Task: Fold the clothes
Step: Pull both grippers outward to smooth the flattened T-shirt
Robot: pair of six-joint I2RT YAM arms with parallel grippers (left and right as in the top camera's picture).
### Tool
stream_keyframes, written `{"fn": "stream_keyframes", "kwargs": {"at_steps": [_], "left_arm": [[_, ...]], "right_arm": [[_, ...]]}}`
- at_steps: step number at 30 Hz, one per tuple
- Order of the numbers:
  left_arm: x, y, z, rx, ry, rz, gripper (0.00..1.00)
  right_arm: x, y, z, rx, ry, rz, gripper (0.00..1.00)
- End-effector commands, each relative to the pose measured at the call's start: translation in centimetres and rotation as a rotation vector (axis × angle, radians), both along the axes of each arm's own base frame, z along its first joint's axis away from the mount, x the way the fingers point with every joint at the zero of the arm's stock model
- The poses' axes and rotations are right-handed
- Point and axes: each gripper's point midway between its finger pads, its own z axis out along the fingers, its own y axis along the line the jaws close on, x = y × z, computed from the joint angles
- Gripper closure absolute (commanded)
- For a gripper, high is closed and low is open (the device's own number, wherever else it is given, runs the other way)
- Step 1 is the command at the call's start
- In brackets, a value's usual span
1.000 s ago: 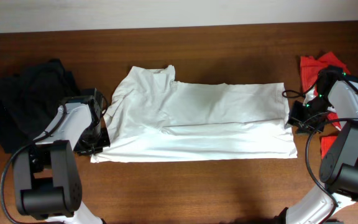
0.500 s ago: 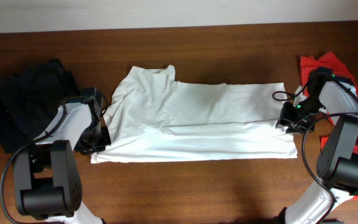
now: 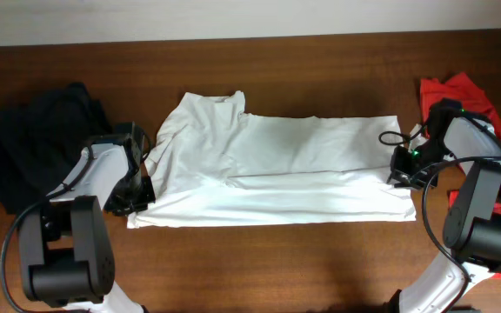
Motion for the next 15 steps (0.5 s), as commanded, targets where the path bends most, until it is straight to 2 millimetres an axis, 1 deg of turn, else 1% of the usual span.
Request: {"fn": "stream_keyframes", "kwargs": {"at_steps": [1,2,3,5,6,7,8,9,11,15], "left_arm": [[-0.01,-0.16,0.26,-0.006,-0.014,0.006,0.78],[-0.01,-0.16,0.26,-0.006,-0.014,0.006,0.78],[0.0,-0.16,0.27,-0.005,-0.014,0.005,0.78],[-0.03,-0.16,0.26,-0.006,-0.013,0.006,0.78],[-0.03,-0.16,0.27,-0.006,-0.013,0.006,0.78],[-0.07,-0.16,0.27,-0.005,-0.011,0.005,0.78],[-0.1,-0.08,0.28,-0.005,-0.011,0.009,0.77],[-0.09,-0.09,0.27,-0.005,-0.011,0.008,0.77],[-0.06,-0.12,0.27,-0.005,-0.012,0.007,0.78],[-0.01,-0.12,0.26,-0.006,-0.014,0.007,0.77]], "right_arm": [[-0.76,0.56,-0.92,0.018,0.024,0.007,0.88],[-0.76,0.55,-1.02,0.017,0.022,0.007,0.93],[-0.78,0.57,-1.03,0.017,0.023,0.007,0.96],[-0.87,0.6,-1.01,0.019,0.026,0.007,0.96],[-0.95,0.63,-0.99,0.02,0.03,0.007,0.93],[-1.05,0.65,-0.96,0.021,0.034,0.007,0.83],[-1.39,0.72,-0.9,0.025,0.048,0.006,0.67],[-1.47,0.75,-0.89,0.027,0.052,0.006,0.59],[-1.53,0.76,-0.88,0.026,0.055,0.002,0.57],[-0.8,0.15,-1.12,-0.01,0.041,-0.056,0.56]]}}
